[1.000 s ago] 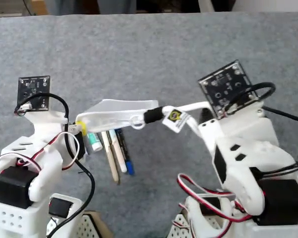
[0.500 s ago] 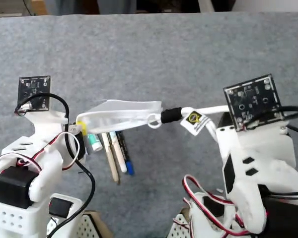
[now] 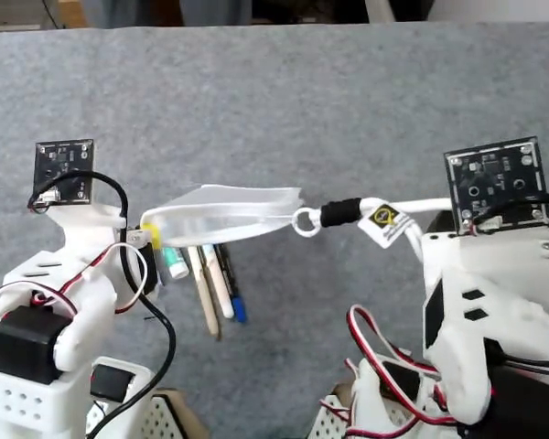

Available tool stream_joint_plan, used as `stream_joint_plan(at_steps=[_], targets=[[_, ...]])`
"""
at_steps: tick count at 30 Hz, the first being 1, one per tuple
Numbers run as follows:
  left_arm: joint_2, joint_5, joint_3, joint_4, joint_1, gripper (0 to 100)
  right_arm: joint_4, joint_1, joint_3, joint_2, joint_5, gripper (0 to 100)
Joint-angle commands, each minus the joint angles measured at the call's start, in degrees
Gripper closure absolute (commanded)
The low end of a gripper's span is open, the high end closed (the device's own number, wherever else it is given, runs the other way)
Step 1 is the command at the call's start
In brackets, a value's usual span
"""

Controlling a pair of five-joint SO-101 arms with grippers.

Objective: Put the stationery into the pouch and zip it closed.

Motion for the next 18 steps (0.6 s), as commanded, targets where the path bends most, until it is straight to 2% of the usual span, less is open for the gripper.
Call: stream_joint_plan(at_steps=[1,11,14,18], targets=[[0.00,0.26,-0.31,-0.88,-0.92,97,-1.49,1.76,0.04,0.04,-0.53,98.6],[0.18,0.26,-0.40,-0.88,-0.92,97,-1.32,1.23,0.04,-0.04,-0.62,98.6],[0.44,0.26,-0.48,-1.05,-0.84,97,-0.88,-5.10,-0.13,-0.13,-0.18,98.6],[0.44,0.44,-0.48,-2.11,-0.84,97,1.58,-19.34,-0.31,-0.22,-0.79,98.6]])
